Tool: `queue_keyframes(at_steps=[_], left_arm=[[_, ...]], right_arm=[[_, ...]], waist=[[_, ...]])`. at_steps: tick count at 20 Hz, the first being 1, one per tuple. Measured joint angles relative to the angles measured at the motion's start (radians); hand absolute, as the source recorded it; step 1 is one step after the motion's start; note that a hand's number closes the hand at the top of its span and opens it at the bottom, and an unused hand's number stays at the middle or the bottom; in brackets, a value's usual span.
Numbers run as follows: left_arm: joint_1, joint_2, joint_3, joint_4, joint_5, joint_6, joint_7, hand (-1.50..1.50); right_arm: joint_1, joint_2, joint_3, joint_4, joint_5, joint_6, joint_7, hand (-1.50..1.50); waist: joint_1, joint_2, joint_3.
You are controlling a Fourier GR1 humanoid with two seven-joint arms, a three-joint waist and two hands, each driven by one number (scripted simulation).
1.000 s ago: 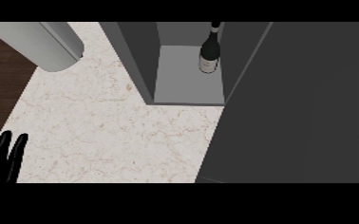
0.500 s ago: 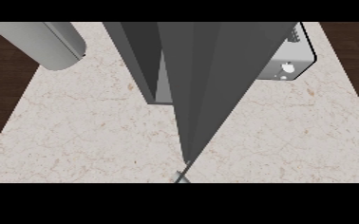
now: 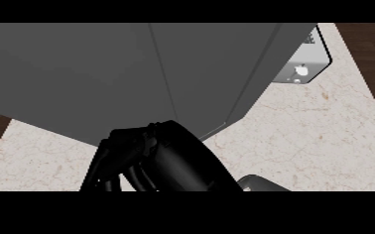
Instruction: Pick up the wine, place it into the cabinet and close the cabinet
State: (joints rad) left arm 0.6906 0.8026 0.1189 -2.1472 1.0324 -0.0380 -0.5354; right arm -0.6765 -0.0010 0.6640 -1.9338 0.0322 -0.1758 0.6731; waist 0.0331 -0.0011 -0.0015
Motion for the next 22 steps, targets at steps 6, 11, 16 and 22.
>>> queue_keyframes(at_steps=[6,11,16,22], left_arm=[[0.014,-0.033,0.039,0.005,-0.005,-0.052,0.044,-1.5],[0.016,-0.042,0.054,-0.028,-0.012,-0.067,0.105,-1.5],[-0.042,-0.064,0.02,-0.058,-0.029,-0.02,0.179,-1.5],[-0.131,-0.102,-0.065,-0.052,-0.089,0.048,0.224,-1.5]], right_arm=[[-0.146,0.001,-0.09,0.224,-0.043,-0.027,-0.087,1.5],[-0.239,-0.006,-0.184,0.376,-0.043,0.002,-0.151,1.5],[-0.274,-0.014,-0.263,0.497,-0.054,0.069,-0.245,1.5],[-0.292,-0.024,-0.3,0.579,-0.092,0.167,-0.352,1.5]], waist=[[-0.003,0.001,0.001],[-0.008,0.002,0.001],[-0.015,0.0,-0.002],[-0.015,-0.013,-0.01]])
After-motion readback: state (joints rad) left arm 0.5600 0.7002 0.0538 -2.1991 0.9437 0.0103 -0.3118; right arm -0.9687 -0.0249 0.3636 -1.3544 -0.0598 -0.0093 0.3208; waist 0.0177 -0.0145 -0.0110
